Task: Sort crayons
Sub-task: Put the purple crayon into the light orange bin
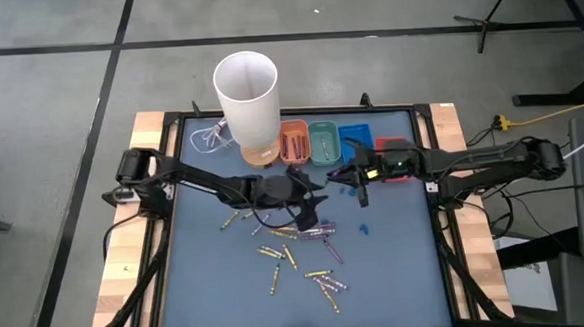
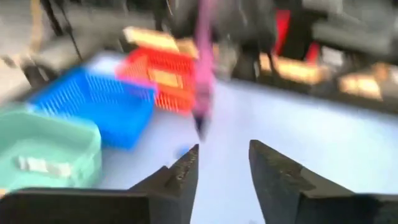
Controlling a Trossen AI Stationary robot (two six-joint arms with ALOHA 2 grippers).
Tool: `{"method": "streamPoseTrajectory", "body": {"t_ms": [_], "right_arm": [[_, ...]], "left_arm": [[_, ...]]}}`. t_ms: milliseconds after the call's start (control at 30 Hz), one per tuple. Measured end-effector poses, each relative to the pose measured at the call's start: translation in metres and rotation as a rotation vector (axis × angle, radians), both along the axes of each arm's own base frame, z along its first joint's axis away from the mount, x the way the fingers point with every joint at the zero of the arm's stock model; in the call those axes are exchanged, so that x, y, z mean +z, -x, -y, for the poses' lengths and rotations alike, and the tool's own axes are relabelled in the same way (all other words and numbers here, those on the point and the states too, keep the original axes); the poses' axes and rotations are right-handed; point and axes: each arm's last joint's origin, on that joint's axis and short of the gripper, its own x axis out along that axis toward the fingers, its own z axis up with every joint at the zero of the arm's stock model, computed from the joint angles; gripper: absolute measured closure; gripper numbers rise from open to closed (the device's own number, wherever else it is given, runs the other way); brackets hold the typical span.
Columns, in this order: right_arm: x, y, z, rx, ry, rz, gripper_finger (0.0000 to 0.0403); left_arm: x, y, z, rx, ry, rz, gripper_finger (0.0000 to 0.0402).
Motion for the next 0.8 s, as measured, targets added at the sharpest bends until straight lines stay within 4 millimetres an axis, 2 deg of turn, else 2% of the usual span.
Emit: {"method": "streamPoseTrajectory", "body": {"t_ms": [167, 367, 667, 800], "right_arm": [[-0.013, -0.010, 0.003, -0.083, 0.001, -0.057, 0.0375], [-0.028, -0.025, 0.022, -0.180, -0.002, -0.052, 0.0389], [-0.063, -0.042, 0.074, -0.285, -0.153, -0.087, 0.0386], [-0.068, -0.058, 0.095, -0.284, -0.196, -0.106, 0.0384]], "left_arm": [[-0.005, 0.019, 0.003, -0.028, 0.152, -0.220, 0.0260], [-0.015, 0.036, 0.011, -0.017, 0.174, -0.420, 0.0263], [-0.018, 0.039, 0.014, -0.013, 0.157, -0.461, 0.0261], [-0.018, 0.039, 0.013, -0.012, 0.155, -0.461, 0.0261]]}}
